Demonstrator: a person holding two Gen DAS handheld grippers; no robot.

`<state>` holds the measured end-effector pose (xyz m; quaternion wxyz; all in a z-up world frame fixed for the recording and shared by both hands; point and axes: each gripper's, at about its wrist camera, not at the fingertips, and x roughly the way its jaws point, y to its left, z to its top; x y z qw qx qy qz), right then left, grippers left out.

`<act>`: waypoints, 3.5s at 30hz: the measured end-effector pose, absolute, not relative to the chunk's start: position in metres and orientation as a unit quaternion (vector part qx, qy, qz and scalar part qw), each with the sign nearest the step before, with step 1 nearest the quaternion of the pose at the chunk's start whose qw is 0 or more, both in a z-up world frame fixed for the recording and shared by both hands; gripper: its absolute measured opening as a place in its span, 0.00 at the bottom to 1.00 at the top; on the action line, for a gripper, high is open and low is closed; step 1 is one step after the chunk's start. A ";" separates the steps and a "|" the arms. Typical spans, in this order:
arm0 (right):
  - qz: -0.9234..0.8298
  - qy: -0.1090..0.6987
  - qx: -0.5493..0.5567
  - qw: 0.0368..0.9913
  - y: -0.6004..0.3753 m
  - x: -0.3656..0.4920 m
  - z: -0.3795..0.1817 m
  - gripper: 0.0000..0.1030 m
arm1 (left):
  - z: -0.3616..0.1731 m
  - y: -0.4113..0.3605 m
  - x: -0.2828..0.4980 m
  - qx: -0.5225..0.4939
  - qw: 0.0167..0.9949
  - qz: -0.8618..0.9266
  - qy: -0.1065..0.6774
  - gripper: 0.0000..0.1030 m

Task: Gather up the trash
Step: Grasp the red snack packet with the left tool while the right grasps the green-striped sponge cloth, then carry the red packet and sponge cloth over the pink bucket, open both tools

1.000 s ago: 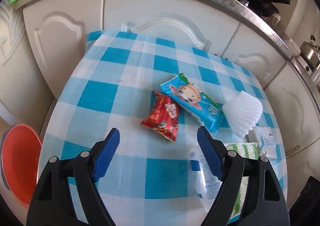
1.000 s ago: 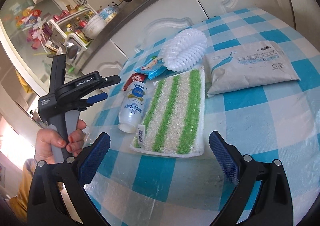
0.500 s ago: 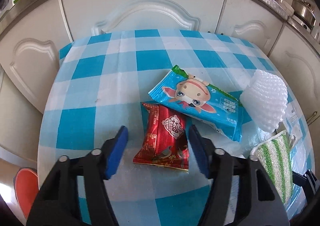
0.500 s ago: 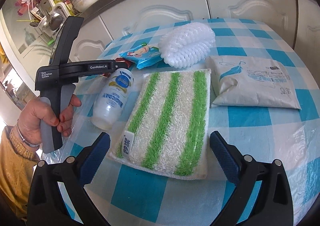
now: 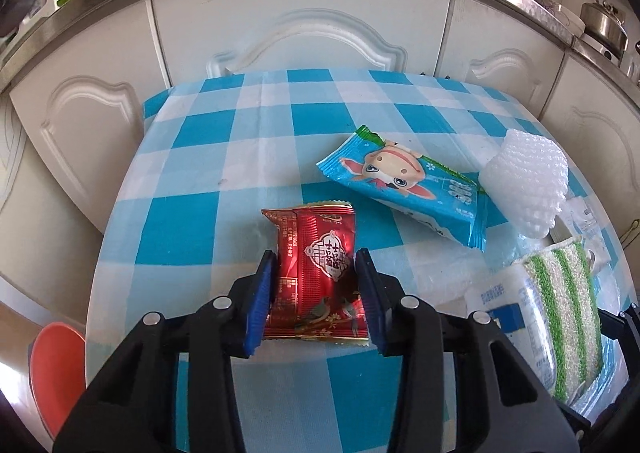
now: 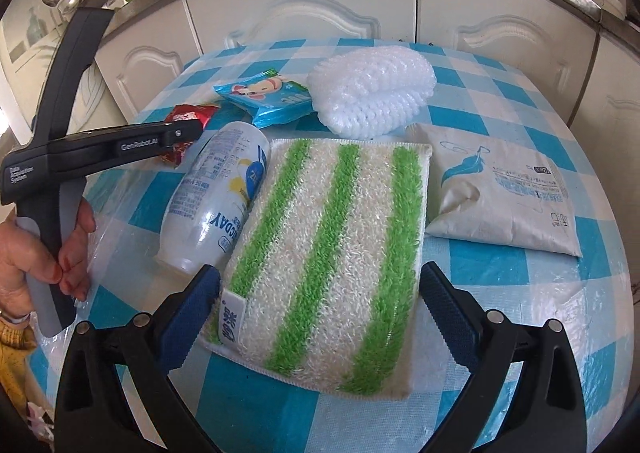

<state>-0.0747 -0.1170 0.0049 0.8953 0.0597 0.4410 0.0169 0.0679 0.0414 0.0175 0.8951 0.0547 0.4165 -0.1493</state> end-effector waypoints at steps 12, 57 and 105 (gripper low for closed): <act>-0.016 0.430 0.032 0.902 -0.117 -0.083 0.007 0.40 | 0.019 0.096 0.006 -0.034 0.906 -0.121 0.405 0.41; 0.008 0.294 0.243 0.925 -0.168 -0.127 0.073 0.22 | 0.020 0.166 -0.086 -0.118 0.909 -0.128 0.380 0.41; 0.302 0.464 -0.022 0.833 0.217 -0.011 0.036 0.22 | -0.052 0.395 -0.078 -0.253 0.877 0.081 0.400 0.42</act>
